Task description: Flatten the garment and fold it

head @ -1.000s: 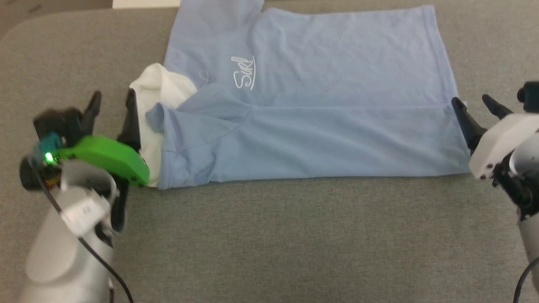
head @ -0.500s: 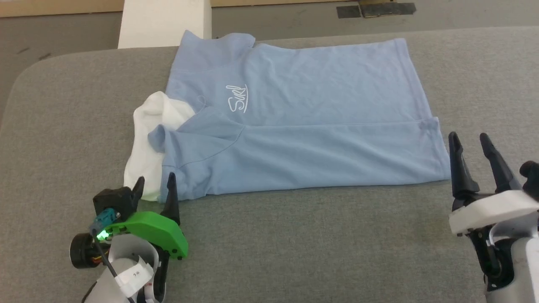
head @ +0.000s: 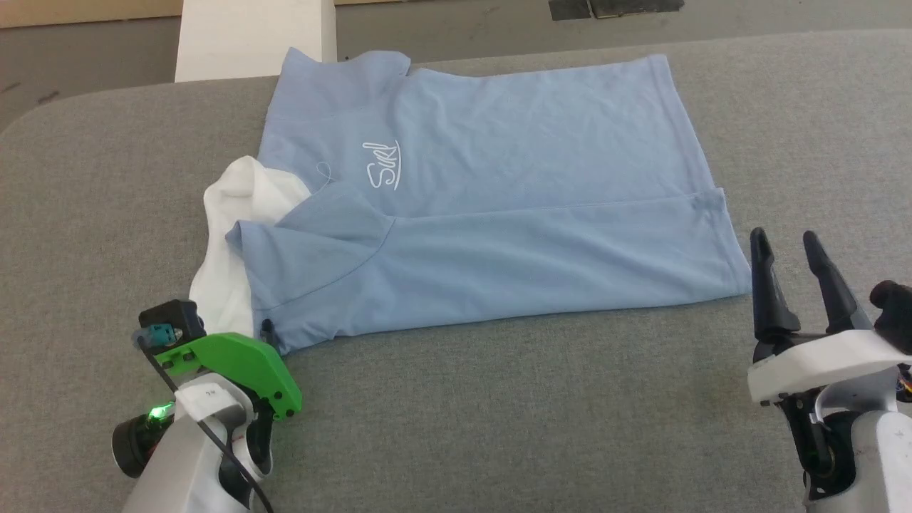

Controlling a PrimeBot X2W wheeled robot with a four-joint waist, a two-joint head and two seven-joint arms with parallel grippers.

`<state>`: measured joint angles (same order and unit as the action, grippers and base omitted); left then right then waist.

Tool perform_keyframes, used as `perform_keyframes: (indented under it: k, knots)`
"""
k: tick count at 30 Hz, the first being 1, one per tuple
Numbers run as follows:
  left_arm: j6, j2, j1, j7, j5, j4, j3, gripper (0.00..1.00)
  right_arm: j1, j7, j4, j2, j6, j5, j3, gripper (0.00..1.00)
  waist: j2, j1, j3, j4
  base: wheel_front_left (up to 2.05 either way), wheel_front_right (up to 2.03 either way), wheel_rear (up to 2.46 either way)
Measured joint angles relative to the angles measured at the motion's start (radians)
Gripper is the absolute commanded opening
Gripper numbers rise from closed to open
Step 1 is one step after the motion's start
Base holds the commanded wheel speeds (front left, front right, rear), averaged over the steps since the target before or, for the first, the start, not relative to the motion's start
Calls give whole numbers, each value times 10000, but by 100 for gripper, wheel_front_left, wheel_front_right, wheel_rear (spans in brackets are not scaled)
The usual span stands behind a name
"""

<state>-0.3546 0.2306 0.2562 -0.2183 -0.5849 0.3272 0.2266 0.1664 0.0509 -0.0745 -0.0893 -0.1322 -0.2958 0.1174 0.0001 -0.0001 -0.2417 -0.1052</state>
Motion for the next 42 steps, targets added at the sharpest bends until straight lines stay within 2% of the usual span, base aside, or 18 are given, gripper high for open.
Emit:
perform_keyframes:
  k: [1,2,8,13,19,23,24,25,26,27,31,33,34,39,42]
  knots:
    - [2,42,32,-199,-54,-27,15,21,-28,-77,-21,10,0,46,0,100,0,0,12,-5,0,0,0]
    - [23,117,49,-364,-58,-63,86,0,-43,-151,-59,15,0,86,4,100,0,0,26,-4,0,0,0]
    - [290,153,30,-600,-142,-297,280,0,-32,-665,-500,82,0,508,399,100,0,0,84,137,0,0,0]
    - [456,134,-35,-370,-148,-454,408,0,601,-1743,-1486,247,0,895,978,100,0,0,60,269,0,0,0]
    - [560,117,70,-253,-107,-556,564,0,2193,-4305,-3216,349,2,1511,2004,100,0,0,-109,464,0,0,0]
    - [646,92,128,-186,-61,-606,681,0,2832,-6069,-3944,374,2,2010,2132,98,0,0,-244,572,0,0,0]
    - [673,86,146,-134,-52,-612,717,0,3015,-6546,-4008,357,2,2174,2151,62,0,0,-274,606,0,0,0]
    - [721,81,174,-86,-36,-623,748,0,3163,-7005,-4029,328,2,2234,2197,35,0,0,-301,638,0,0,0]
    - [732,81,185,-65,-23,-623,767,0,3274,-7369,-4004,307,2,2295,2205,13,0,0,-328,664,0,0,0]
    - [734,79,202,4,-17,-633,784,0,3332,-7570,-3940,301,2,2360,2205,0,0,0,-349,680,0,0,0]
    - [775,94,223,445,136,-688,821,0,3325,-7632,-3471,343,2,2268,2128,0,0,0,-368,719,0,0,0]
    - [779,92,217,790,234,-711,821,0,3180,-7152,-3141,374,2,2042,2013,0,0,0,-303,725,0,0,0]
    - [763,171,156,1051,408,-872,792,0,2758,-6401,-2468,376,2,1561,1802,0,0,1,-140,736,0,0,0]
    - [527,481,-490,920,474,-1812,704,0,1520,-6038,-1208,397,0,989,1824,0,0,1,231,759,0,0,0]
    - [171,769,-1208,441,472,-2669,614,0,637,-6213,-374,407,0,757,1952,0,0,1,473,769,0,0,0]
